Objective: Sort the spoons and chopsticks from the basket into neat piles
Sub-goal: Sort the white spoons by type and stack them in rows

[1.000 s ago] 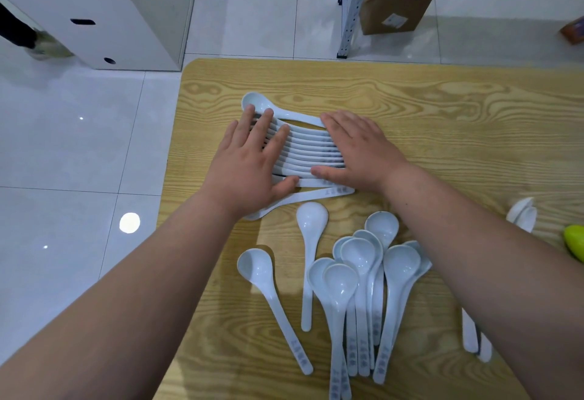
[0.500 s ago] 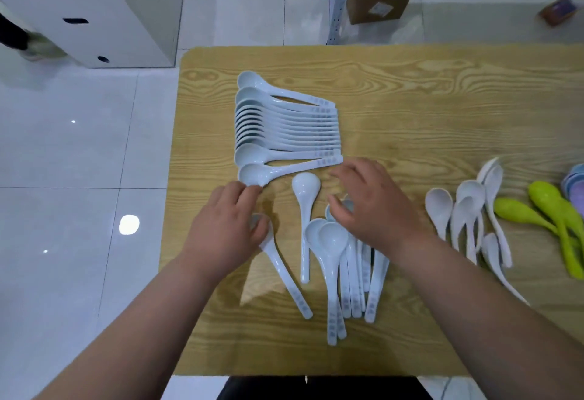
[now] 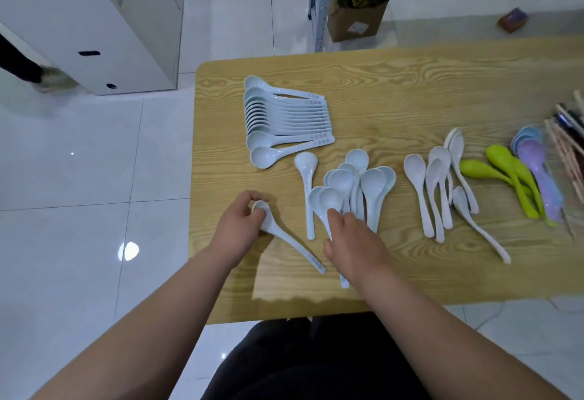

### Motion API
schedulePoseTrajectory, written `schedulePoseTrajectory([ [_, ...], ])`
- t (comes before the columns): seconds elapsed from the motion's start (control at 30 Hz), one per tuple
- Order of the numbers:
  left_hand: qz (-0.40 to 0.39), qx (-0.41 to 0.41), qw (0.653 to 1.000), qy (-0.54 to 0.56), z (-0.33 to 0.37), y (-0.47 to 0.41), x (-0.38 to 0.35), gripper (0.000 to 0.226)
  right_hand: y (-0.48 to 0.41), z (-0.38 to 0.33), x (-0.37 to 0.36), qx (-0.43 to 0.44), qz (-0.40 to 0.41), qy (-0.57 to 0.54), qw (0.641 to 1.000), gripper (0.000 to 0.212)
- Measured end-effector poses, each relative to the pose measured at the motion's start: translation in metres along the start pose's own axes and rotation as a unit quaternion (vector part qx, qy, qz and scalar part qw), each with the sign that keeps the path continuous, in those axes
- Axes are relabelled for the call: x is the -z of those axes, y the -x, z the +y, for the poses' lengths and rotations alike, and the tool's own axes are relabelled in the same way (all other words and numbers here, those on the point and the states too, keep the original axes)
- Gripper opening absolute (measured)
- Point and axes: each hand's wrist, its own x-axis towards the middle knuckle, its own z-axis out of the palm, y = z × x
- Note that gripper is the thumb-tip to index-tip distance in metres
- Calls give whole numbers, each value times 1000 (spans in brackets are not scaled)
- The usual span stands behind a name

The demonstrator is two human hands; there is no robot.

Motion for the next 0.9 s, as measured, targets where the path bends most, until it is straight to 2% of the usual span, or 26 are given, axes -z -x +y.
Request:
schedulePoseTrajectory([
  [0.07,-3,41,993,111,0,17,4,32,1,-4,3,-8,-6,3,1000,42],
  [0.13,3,75,981,176,1,29,8,36,2,-6,5,-19,-12,-4,1000,41],
  [0.2,11,108,969,224,3,36,12,29,6,-4,7,-29,-26,-24,999,41],
  [0.33,-8,165,917,364,9,46,20,13,18,-2,16,-49,-33,-88,994,41],
  [0.47,-33,207,896,391,8,51,22,33,38,-15,31,-16,0,-226,974,40],
  [0.57,-44,216,887,406,17,61,20,32,55,-41,46,29,24,-333,942,40],
  [0.67,-45,211,872,439,29,70,18,31,64,-63,57,67,35,-352,933,41],
  [0.8,-54,214,830,512,41,66,18,45,62,-63,60,93,50,-358,928,41],
  [0.9,-49,180,857,481,48,62,10,43,56,-55,64,97,19,-399,912,38],
])
